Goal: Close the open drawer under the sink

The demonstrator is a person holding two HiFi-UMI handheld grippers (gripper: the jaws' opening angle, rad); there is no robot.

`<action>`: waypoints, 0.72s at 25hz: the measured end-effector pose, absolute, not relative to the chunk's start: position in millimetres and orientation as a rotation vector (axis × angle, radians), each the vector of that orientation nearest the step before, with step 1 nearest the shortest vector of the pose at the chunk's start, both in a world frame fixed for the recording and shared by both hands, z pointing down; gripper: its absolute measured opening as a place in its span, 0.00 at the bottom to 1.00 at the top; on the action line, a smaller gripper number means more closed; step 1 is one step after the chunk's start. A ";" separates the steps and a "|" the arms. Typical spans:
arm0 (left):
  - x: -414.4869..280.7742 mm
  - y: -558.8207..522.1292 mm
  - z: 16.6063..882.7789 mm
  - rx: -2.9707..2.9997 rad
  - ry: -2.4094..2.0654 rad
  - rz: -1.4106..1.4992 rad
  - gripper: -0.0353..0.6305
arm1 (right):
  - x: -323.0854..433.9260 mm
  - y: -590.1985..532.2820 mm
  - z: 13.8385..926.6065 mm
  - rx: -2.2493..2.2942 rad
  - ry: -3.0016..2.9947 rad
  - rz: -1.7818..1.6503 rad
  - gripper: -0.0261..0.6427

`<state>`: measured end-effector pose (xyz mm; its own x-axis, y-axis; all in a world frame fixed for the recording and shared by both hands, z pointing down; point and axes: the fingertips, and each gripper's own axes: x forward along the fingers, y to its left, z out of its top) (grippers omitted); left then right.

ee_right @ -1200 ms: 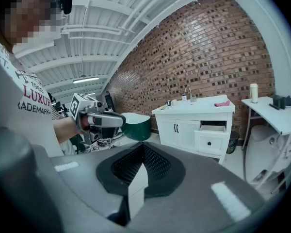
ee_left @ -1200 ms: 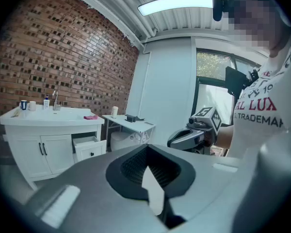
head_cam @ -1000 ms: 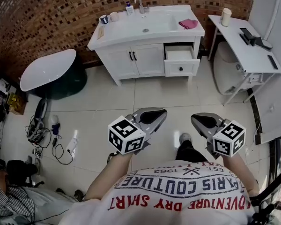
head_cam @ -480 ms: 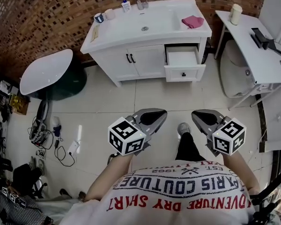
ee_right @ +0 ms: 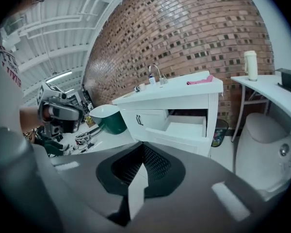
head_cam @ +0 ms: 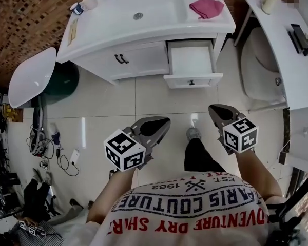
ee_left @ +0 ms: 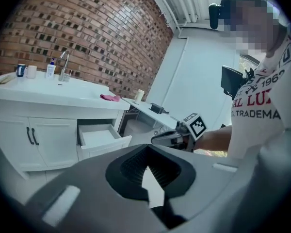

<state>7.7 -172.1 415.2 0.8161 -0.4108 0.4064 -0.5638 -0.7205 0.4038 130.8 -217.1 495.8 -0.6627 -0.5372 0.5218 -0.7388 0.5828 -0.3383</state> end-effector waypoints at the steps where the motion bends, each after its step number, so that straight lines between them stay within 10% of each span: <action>1: 7.7 -186.2 424.3 2.457 -0.722 0.399 0.03 | 135.3 -239.2 516.7 1.067 -2.431 0.794 0.05; 18: -21.4 -290.6 500.5 2.240 -0.774 0.409 0.03 | 125.5 -374.4 715.4 1.146 -2.115 1.112 0.05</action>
